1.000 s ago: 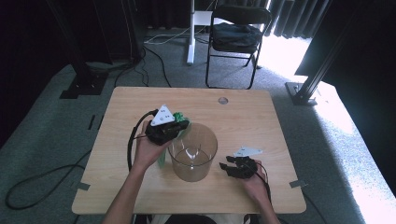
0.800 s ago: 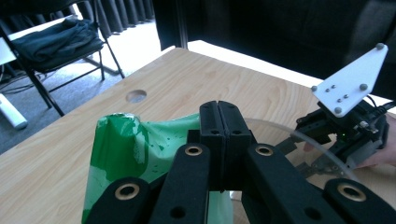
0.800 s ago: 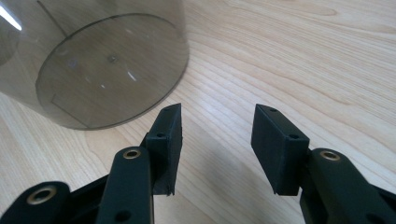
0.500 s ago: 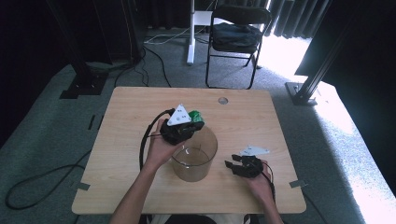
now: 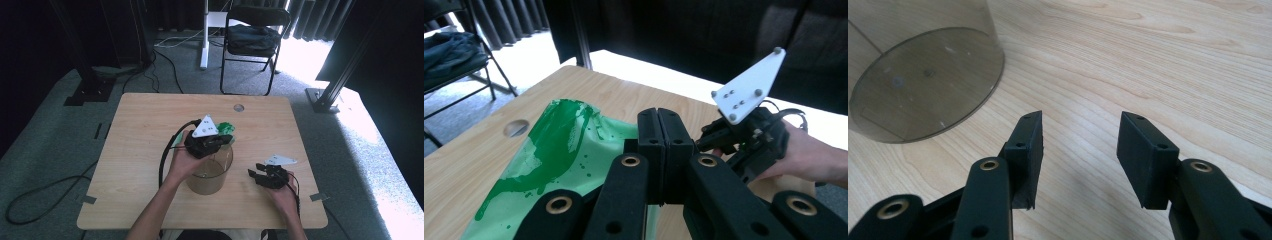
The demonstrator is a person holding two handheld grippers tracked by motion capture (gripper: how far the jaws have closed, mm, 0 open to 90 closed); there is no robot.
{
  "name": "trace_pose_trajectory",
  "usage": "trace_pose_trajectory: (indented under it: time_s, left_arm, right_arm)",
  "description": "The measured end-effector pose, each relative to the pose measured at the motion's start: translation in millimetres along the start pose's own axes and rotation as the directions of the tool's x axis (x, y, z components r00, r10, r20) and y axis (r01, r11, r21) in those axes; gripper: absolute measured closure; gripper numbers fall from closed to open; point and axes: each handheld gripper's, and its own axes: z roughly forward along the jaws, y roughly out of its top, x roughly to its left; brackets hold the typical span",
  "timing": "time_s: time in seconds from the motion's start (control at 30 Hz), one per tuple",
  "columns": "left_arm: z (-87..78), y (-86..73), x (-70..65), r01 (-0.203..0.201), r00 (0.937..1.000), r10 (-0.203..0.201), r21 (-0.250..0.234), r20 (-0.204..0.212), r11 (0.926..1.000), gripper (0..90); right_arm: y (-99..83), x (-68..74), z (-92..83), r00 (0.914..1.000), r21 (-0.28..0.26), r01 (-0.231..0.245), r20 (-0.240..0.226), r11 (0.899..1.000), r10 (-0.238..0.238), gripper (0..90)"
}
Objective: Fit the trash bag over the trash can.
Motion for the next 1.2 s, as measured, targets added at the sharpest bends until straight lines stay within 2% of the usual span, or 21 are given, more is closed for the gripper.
trace_pose_trajectory:
  time_s: [0.33, 0.73, 0.9, 1.2]
  left_arm:
    - [14.7, 7.4, -18.3, -0.023, 0.998, 0.023, 0.0, 0.058, 0.9997, 89.7]
    - [29.0, 15.2, -28.3, -0.035, 0.9948, 0.035, -0.003, 0.095, 0.9994, 89.6]
    - [27.4, 12.4, -27.8, -0.038, 0.9951, 0.038, 0.005, 0.091, 0.9993, 89.5]
    - [12.2, -0.5, -25.9, -0.052, 0.9968, 0.05, 0.039, 0.062, 0.9979, 88.7]
  right_arm:
    - [-0.7, -6.0, -5.9, 0.9997, -0.011, -0.017, 0.02, 1.0, 0.017, 53.1]
    - [-2.0, -14.5, -14.2, 0.9978, -0.027, -0.046, 0.046, 0.999, 0.047, 53.3]
    - [-3.2, -18.0, -18.4, 0.9967, -0.037, -0.057, 0.055, 0.998, 0.059, 53.3]
    - [-3.7, -21.8, -23.8, 0.9949, -0.049, -0.069, 0.07, 0.996, 0.072, 53.3]
